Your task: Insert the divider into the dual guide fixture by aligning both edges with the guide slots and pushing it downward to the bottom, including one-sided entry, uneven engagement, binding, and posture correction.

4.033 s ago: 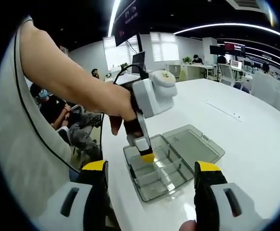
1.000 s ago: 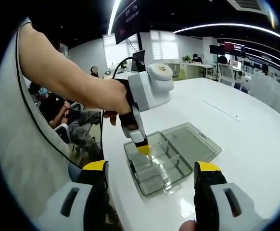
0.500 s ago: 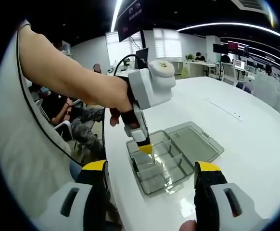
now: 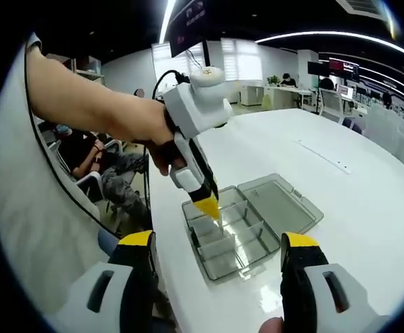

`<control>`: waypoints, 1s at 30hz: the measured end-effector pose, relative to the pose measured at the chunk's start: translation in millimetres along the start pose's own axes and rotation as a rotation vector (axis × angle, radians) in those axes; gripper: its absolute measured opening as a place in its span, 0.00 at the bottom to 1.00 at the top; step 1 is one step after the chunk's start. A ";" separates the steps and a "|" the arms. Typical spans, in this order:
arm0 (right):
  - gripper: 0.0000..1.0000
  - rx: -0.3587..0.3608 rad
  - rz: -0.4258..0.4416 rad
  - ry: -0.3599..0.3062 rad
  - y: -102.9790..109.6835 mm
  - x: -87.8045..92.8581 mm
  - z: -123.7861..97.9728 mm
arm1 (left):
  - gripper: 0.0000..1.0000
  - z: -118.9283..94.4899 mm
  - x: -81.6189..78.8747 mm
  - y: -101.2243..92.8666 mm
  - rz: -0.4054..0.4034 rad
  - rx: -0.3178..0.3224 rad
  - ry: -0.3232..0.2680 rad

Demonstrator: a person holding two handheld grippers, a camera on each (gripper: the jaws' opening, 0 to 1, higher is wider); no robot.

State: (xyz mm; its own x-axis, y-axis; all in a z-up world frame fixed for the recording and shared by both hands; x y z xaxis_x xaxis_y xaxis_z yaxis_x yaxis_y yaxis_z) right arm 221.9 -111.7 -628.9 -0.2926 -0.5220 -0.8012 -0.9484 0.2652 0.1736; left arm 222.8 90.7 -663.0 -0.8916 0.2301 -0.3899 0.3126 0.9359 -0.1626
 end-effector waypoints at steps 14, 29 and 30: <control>0.72 0.011 0.008 0.032 -1.2 -1.2 5.1 | 0.33 -27.0 16.5 8.0 -0.056 0.113 -0.252; 0.71 0.050 0.074 0.042 0.2 16.8 0.2 | 0.41 -37.1 33.5 -3.3 -0.006 0.227 -0.446; 0.71 0.053 0.079 0.042 0.4 17.8 -0.6 | 0.41 -37.2 33.3 -4.1 0.003 0.234 -0.451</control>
State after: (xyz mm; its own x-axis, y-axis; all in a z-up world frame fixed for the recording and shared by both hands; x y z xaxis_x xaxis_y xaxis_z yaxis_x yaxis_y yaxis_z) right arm 216.3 -121.5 -642.8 -0.3718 -0.5315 -0.7611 -0.9150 0.3484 0.2037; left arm 179.6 104.5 -641.6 -0.6764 0.0460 -0.7351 0.4262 0.8385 -0.3396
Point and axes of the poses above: the point that each gripper's makers call its tool centre point, and the gripper's own axes: z roughly forward along the fingers, y roughly to its left, x roughly out of its underside, the point moved 10 cm from there along -z, roughly backward along the fingers, and after that the axes turned 6 degrees about z, right-handed, at the moved point
